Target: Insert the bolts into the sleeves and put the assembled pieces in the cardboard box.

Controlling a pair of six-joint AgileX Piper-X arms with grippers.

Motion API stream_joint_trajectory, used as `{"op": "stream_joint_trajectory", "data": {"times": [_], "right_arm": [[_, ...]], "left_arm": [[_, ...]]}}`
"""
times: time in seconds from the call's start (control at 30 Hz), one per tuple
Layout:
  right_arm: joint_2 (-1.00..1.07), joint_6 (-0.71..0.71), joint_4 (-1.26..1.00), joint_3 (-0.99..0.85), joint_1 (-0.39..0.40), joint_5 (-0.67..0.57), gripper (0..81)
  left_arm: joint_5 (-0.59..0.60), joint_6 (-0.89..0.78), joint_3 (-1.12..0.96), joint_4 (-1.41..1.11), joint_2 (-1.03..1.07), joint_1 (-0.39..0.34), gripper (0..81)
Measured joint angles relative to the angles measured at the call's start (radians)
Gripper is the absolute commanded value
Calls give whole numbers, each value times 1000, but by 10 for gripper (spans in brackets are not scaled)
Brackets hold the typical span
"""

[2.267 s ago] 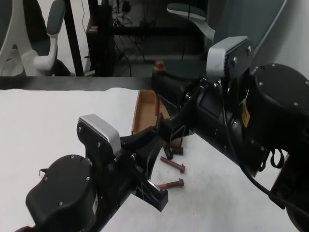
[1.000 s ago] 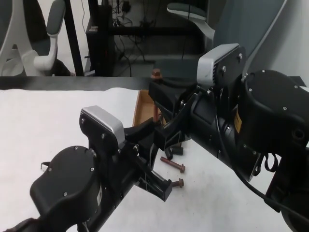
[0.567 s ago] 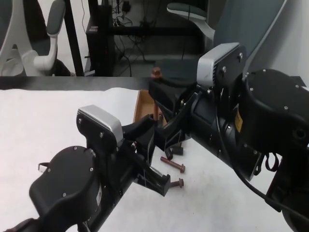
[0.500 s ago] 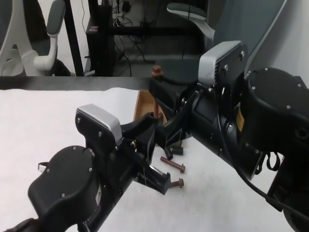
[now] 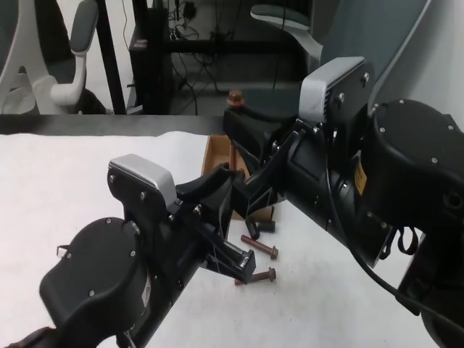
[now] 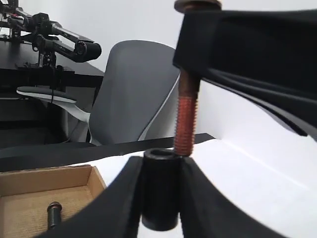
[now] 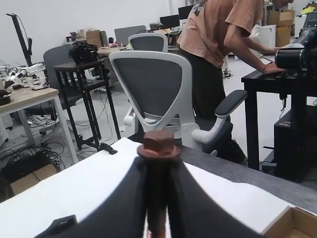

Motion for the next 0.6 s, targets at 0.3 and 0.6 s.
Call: {"op": "stream_joint_trajectory", "data": {"times": [0.3, 0.6], "right_arm": [[9, -1, -40, 0, 0, 9, 0], [31, -10, -33, 3, 0, 9, 0]], "left_arm": [[16, -2, 0, -31, 0, 0, 17], [35, -2, -4, -26, 0, -10, 17]]}}
